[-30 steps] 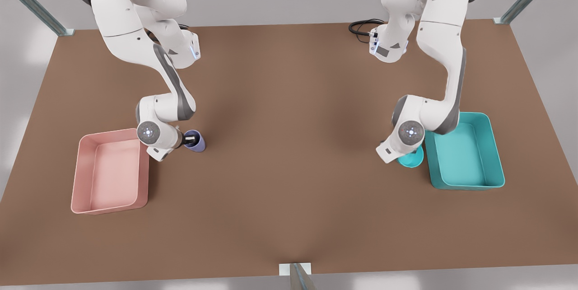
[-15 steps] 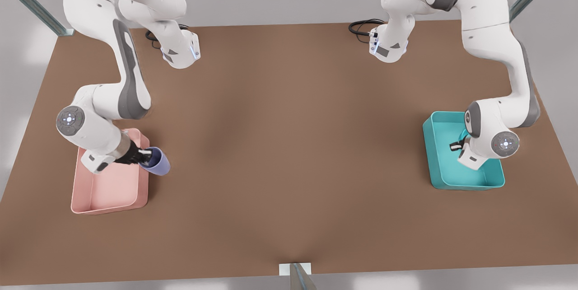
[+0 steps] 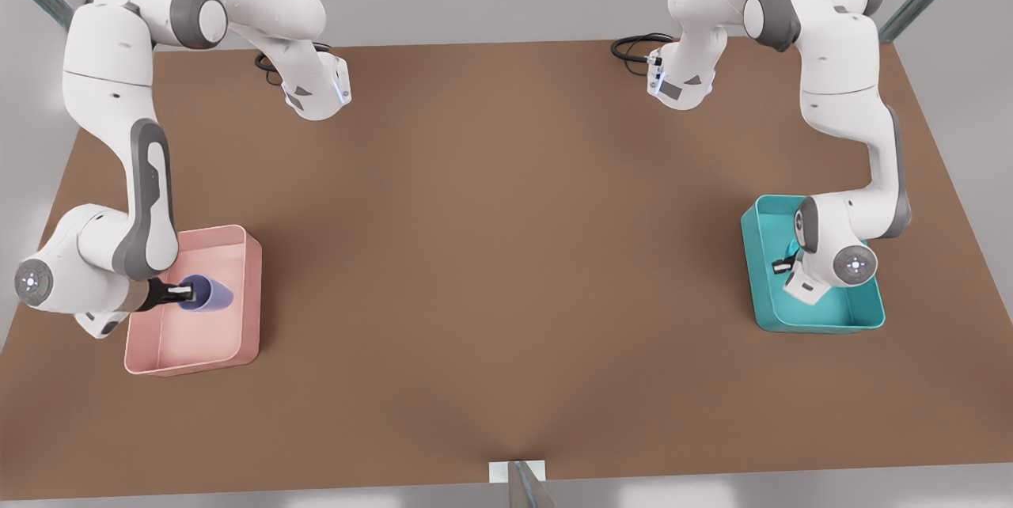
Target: Put the bowls and cups in different boxes
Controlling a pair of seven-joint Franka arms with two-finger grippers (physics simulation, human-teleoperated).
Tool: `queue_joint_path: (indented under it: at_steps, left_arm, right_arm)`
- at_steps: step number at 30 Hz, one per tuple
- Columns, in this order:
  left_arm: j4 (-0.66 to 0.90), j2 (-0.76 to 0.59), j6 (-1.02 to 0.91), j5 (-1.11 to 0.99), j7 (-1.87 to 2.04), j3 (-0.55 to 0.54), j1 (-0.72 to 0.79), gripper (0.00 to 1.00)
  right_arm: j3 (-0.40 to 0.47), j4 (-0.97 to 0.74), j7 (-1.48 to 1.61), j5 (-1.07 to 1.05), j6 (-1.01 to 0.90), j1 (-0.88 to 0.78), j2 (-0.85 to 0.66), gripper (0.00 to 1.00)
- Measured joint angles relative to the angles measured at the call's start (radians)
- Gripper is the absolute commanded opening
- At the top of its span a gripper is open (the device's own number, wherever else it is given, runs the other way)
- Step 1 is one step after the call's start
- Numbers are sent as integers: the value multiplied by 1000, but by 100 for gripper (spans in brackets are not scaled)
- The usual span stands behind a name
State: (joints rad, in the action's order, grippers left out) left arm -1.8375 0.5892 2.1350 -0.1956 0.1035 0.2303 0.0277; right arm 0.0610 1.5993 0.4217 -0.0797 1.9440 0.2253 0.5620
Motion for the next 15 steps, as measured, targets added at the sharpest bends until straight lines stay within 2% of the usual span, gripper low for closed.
queue_joint_path:
  at_steps: [3,7,8,9,15]
  left_arm:
    - [66,-55,-39,9,-4,-12,2,100]
    - [307,-153,-285,31,-9,-117,9,100]
    - [344,-191,-344,47,-9,-141,29,100]
    - [365,-234,-397,74,-10,-154,50,100]
    - [454,-284,-613,176,-11,-206,67,100]
  right_arm:
    - [0,0,38,-3,24,10,56,21]
    - [0,1,80,-5,73,12,99,21]
    - [0,1,88,-4,85,12,106,80]
    - [0,1,95,0,97,12,110,100]
    - [-5,13,105,34,126,13,70,100]
